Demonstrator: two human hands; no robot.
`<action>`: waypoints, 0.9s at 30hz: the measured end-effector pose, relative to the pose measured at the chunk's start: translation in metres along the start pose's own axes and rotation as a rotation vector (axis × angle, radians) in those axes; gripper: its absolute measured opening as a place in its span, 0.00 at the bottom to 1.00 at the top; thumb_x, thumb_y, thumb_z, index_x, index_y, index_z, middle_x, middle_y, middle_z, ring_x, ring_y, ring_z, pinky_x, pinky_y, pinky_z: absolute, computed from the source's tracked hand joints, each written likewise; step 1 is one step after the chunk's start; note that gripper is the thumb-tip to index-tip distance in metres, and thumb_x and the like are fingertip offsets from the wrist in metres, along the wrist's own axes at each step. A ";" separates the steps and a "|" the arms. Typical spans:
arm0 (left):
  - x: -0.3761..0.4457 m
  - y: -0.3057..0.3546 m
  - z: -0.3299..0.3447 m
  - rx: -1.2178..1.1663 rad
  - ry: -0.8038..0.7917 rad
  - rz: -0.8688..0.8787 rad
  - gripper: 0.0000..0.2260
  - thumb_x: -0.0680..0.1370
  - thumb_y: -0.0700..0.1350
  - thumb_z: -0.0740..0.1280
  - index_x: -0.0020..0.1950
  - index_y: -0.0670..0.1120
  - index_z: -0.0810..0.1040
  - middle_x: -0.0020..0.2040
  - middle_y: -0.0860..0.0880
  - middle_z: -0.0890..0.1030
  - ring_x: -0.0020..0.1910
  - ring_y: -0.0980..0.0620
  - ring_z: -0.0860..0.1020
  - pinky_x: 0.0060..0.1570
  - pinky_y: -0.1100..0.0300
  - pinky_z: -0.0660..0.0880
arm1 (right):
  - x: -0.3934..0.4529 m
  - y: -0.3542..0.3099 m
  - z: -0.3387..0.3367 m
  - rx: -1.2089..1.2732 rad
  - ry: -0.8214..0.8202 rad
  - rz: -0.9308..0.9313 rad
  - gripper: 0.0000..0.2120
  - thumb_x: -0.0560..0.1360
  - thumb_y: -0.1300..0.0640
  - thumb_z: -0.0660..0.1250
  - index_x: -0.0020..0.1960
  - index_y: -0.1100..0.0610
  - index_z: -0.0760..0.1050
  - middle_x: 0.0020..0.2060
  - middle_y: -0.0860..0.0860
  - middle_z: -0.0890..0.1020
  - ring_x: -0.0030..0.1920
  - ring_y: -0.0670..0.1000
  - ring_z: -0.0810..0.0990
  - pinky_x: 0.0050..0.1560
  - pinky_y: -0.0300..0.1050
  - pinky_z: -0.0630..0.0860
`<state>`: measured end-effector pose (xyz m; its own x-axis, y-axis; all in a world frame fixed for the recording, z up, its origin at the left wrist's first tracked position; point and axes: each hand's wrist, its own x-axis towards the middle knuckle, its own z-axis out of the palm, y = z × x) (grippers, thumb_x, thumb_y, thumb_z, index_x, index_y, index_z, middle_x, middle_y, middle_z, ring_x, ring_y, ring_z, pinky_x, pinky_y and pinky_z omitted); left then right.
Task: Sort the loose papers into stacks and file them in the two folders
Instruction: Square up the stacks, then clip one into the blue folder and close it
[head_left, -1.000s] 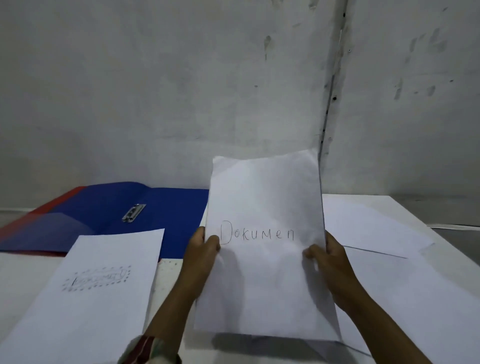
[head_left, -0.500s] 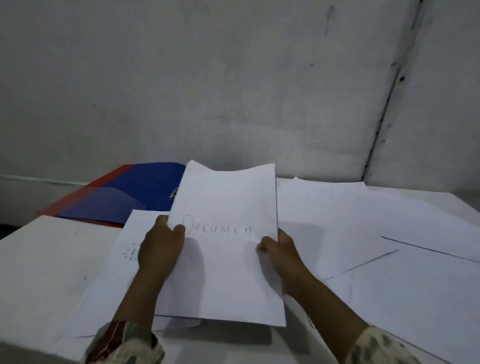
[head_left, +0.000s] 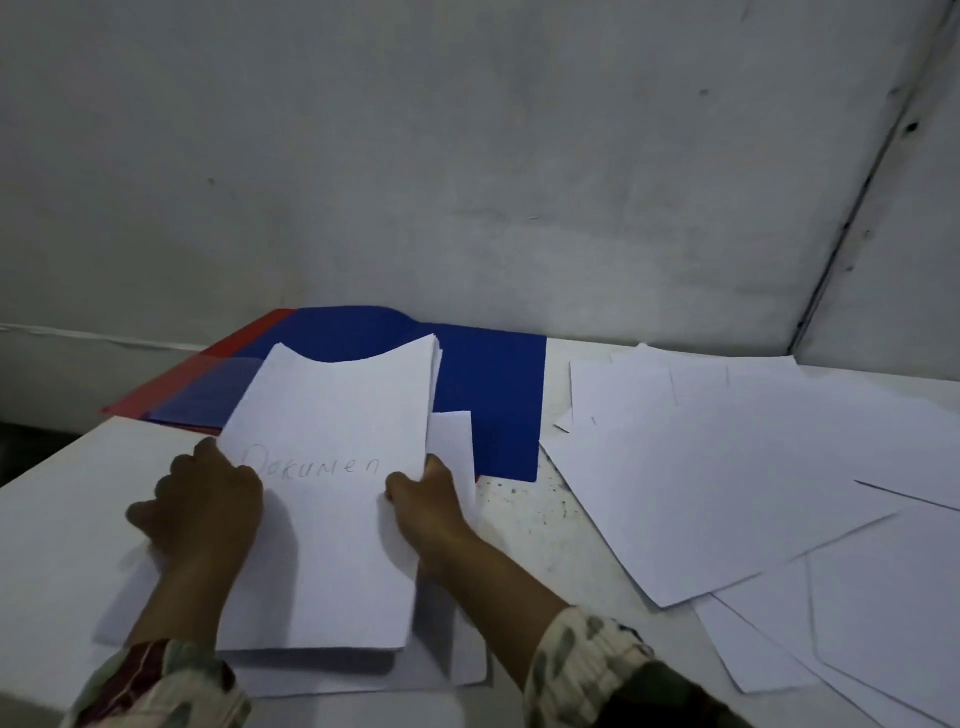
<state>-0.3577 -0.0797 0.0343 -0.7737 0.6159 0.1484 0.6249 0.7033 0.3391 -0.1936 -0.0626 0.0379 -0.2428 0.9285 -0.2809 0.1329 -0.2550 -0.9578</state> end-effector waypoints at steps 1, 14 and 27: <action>0.005 -0.004 0.002 0.022 0.021 -0.010 0.14 0.77 0.41 0.58 0.60 0.37 0.70 0.53 0.35 0.75 0.53 0.36 0.74 0.59 0.45 0.65 | 0.002 0.000 0.007 -0.002 -0.014 0.007 0.20 0.78 0.61 0.56 0.69 0.57 0.63 0.66 0.52 0.72 0.64 0.53 0.72 0.57 0.38 0.67; 0.041 -0.042 0.019 0.091 0.091 -0.107 0.18 0.73 0.36 0.61 0.64 0.39 0.68 0.58 0.33 0.72 0.60 0.35 0.69 0.64 0.46 0.58 | 0.023 0.001 0.069 -0.118 -0.119 0.038 0.17 0.76 0.60 0.57 0.65 0.59 0.63 0.62 0.53 0.73 0.51 0.50 0.70 0.51 0.40 0.67; 0.043 -0.047 0.028 0.114 -0.006 -0.185 0.28 0.75 0.42 0.64 0.73 0.45 0.59 0.70 0.37 0.63 0.70 0.38 0.58 0.71 0.37 0.46 | 0.018 0.008 0.063 -0.224 -0.111 0.010 0.18 0.75 0.53 0.62 0.62 0.59 0.66 0.55 0.51 0.74 0.49 0.48 0.71 0.46 0.39 0.66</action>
<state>-0.4176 -0.0766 -0.0011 -0.8760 0.4743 0.0875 0.4801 0.8399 0.2530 -0.2569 -0.0653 0.0211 -0.3429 0.8876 -0.3076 0.3427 -0.1867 -0.9207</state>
